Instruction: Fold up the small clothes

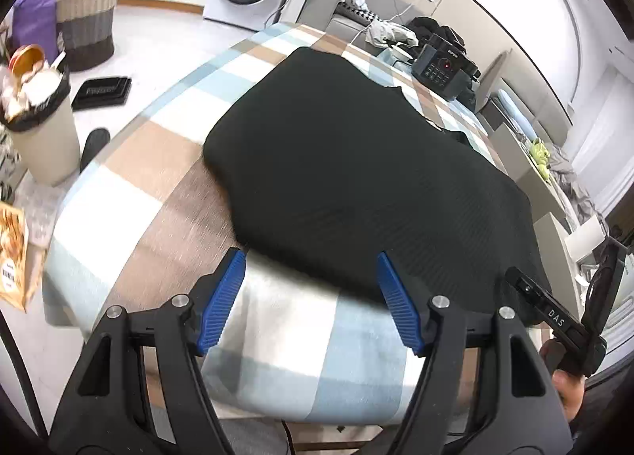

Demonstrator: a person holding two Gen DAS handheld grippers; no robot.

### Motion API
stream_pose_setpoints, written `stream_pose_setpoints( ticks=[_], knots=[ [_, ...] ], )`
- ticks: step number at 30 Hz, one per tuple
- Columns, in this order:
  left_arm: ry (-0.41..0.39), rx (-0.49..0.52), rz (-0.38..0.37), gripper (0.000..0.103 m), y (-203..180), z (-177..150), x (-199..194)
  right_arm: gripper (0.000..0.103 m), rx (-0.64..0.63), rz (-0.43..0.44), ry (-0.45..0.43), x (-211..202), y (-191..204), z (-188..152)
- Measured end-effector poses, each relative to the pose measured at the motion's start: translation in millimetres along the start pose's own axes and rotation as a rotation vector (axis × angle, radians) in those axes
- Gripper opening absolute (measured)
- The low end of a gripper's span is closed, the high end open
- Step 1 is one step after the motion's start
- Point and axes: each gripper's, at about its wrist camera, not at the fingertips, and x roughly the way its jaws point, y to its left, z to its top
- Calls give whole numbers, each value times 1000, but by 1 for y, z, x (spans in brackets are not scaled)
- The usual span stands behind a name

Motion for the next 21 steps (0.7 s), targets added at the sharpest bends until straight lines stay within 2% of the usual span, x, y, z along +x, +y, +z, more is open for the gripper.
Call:
stream_pose_setpoints(
  ticks=[5, 8, 14, 19, 20, 21],
  knots=[
    [15, -45, -54, 66, 5, -3, 7, 63, -22, 6, -4, -4, 10, -1],
    [11, -56, -56, 66, 2, 0, 20, 63, -28, 0, -9, -9, 11, -2],
    [-53, -87, -54, 67, -3, 12, 41, 63, -27, -27, -10, -15, 10, -3],
    [-85, -154, -44, 66, -1, 28, 57, 63, -32, -43, -4, -16, 12, -4],
    [-90, -157, -33, 63, -1, 30, 58, 63, -32, -44, -2, -16, 13, -4],
    [-95, -159, -4, 54, -1, 31, 61, 63, -32, -46, -2, -15, 14, -4]
  ],
)
